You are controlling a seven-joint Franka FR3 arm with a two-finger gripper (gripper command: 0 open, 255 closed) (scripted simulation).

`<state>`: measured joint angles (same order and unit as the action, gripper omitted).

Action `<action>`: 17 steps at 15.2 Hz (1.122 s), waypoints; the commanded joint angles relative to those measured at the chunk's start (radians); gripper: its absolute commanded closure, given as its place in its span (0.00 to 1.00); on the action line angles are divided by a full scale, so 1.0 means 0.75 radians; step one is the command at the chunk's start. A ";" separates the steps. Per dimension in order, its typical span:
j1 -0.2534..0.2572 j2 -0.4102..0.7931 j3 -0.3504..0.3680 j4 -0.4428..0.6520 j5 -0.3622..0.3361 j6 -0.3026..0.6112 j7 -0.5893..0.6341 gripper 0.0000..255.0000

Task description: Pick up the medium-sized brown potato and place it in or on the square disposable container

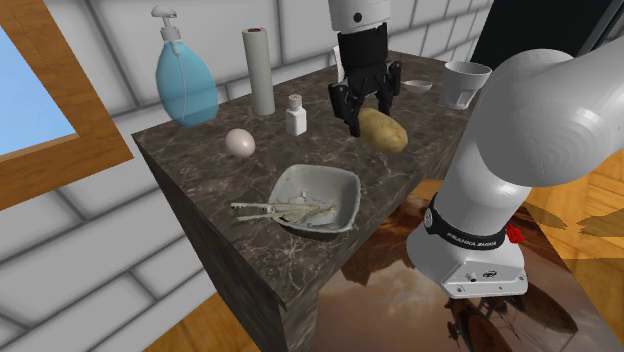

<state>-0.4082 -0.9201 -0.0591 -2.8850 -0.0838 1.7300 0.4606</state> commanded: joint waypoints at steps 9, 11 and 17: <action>0.003 -0.034 0.009 0.169 0.010 -0.203 -0.009 1.00; 0.004 -0.035 0.011 0.204 0.011 -0.240 -0.010 1.00; 0.005 -0.030 0.016 0.314 0.016 -0.344 -0.014 1.00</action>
<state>-0.4042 -0.9423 -0.0476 -2.6619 -0.0720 1.4850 0.4507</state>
